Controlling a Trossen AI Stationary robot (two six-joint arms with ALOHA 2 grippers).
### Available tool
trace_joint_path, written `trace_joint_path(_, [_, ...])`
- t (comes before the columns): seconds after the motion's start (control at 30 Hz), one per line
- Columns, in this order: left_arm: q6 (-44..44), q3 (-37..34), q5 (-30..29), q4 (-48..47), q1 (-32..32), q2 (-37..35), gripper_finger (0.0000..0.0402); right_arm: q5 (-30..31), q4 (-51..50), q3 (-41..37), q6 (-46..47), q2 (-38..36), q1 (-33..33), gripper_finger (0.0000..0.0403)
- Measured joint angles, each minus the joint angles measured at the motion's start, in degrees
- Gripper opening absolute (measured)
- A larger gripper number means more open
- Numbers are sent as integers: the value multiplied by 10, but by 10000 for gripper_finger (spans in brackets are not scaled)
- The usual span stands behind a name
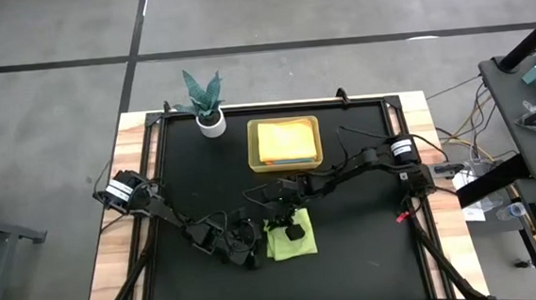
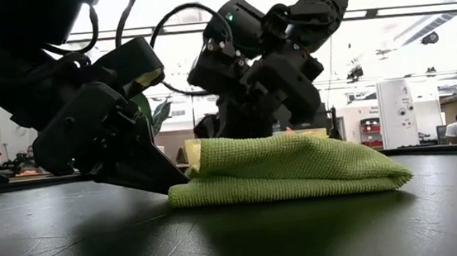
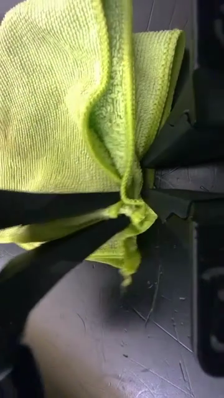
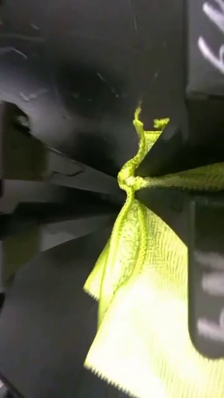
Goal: Fold microfiber towels
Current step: Fold the green towel on the table
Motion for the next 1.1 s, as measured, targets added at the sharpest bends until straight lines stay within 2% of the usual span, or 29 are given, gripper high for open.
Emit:
trace_joint_path(0.07, [0,0,1,0,0,0,51,0,-7,0,-3,-10,0,16])
trace_joint_path(0.17, [0,0,6,1,0,0,51,0,-13,0,0,-23,1,20])
trace_joint_path(0.5, [-1,0,18,-4,1,-9,51,5,-17,1,1,-29,1,71])
trace_joint_path(0.63, [-1,2,25,-5,1,-10,51,42,-17,-2,-2,-29,1,92])
trace_joint_path(0.73, [-1,2,29,-5,1,-10,51,46,-16,-3,-3,-28,1,96])
trace_joint_path(0.93, [-1,2,30,-3,0,-11,51,46,-15,-3,-14,-28,2,76])
trace_joint_path(1.1, [-2,2,32,-1,1,-11,51,46,-16,-3,-27,-28,6,24])
